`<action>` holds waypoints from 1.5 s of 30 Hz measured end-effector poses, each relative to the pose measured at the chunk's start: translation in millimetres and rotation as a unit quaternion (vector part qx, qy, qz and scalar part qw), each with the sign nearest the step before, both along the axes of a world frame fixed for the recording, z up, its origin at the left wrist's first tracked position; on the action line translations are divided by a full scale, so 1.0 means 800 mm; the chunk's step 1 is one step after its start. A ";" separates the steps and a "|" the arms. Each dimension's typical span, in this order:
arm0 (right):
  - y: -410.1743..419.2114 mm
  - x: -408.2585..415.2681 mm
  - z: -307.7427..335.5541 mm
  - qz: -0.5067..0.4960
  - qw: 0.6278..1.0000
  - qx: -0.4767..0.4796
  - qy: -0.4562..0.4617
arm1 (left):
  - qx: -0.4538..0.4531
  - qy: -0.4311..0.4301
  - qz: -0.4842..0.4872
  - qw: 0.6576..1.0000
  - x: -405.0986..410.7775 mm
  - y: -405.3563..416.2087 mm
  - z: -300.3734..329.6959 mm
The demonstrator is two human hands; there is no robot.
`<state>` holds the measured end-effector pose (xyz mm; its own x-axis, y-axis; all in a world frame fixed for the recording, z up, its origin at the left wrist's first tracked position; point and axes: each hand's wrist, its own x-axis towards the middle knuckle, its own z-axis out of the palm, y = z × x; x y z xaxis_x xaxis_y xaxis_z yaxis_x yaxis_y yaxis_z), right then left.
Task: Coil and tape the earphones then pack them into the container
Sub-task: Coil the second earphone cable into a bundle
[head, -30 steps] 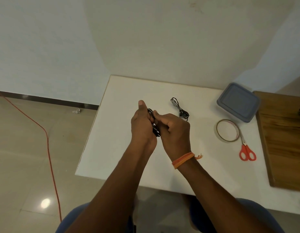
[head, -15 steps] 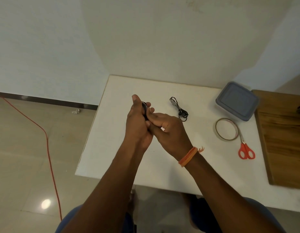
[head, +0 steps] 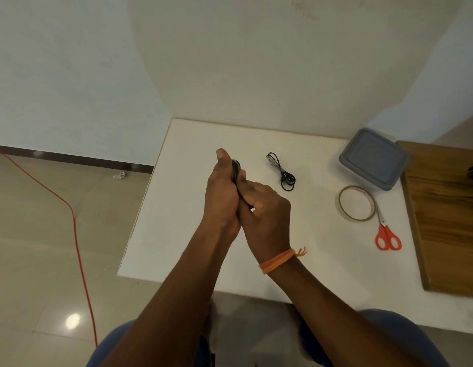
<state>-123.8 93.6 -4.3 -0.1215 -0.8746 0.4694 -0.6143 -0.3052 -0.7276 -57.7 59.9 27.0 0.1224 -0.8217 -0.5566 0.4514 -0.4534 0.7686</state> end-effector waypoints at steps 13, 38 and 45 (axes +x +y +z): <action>-0.007 -0.004 0.004 -0.033 0.996 0.046 -0.073 | -0.029 -0.041 -0.079 0.996 0.010 0.000 0.001; -0.031 -0.052 0.012 0.130 0.970 0.169 -0.121 | -0.078 -0.070 -0.109 0.989 0.044 -0.011 -0.006; -0.026 -0.036 0.011 0.103 0.930 0.232 -0.267 | -0.057 -0.069 -0.025 0.996 0.037 -0.009 -0.008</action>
